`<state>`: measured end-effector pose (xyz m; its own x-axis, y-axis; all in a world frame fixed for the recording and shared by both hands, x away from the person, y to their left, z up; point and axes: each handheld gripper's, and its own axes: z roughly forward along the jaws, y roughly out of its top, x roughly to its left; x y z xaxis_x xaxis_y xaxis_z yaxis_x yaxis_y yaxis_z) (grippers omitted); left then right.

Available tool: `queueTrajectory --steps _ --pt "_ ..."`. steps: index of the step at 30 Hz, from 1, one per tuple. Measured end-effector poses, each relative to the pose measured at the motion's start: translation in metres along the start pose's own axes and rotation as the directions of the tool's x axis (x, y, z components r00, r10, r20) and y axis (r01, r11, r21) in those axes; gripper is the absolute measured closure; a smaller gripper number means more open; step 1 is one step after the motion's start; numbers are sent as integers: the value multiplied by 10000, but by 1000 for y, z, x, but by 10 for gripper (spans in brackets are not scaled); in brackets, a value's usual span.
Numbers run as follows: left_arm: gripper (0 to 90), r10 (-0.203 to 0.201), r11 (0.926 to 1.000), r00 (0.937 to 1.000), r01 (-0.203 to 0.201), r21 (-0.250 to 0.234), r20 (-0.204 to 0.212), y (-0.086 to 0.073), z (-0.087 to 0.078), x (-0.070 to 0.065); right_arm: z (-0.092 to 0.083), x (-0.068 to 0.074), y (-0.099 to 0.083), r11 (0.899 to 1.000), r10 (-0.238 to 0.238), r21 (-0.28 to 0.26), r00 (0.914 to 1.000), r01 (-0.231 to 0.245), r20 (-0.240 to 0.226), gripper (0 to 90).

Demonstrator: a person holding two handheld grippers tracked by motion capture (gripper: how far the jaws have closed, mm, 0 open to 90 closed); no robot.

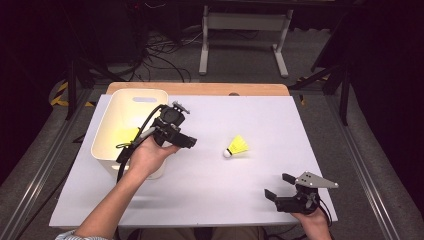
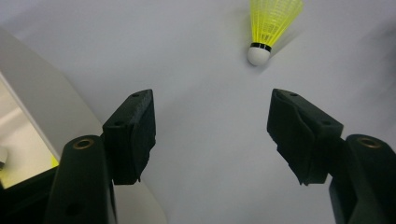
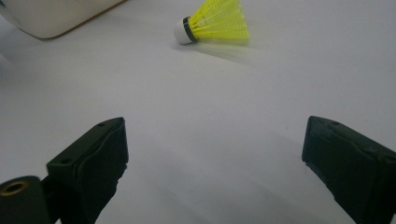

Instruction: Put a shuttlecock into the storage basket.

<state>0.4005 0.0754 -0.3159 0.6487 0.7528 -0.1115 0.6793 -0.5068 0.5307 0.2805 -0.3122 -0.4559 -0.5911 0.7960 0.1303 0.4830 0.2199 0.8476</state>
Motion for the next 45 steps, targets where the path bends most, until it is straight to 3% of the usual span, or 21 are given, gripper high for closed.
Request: queueTrajectory --steps 19,27,36,45 --pt "333 62 9998 9997 -66 170 243 -7 17 -8 0 0 0 10000 -6 -7 10000 6 5 74" --pt "330 110 9992 9991 -126 380 414 -12 31 -11 1 -2 1 9997 263 -5 9996 -263 88 73" --pt "328 211 9988 9994 -222 438 258 -18 42 -17 5 -1 2 9998 197 67 9998 -197 58 73" --pt "328 297 9991 9993 -302 281 211 -21 42 -23 4 -1 2 9998 187 -12 9998 -187 31 73"
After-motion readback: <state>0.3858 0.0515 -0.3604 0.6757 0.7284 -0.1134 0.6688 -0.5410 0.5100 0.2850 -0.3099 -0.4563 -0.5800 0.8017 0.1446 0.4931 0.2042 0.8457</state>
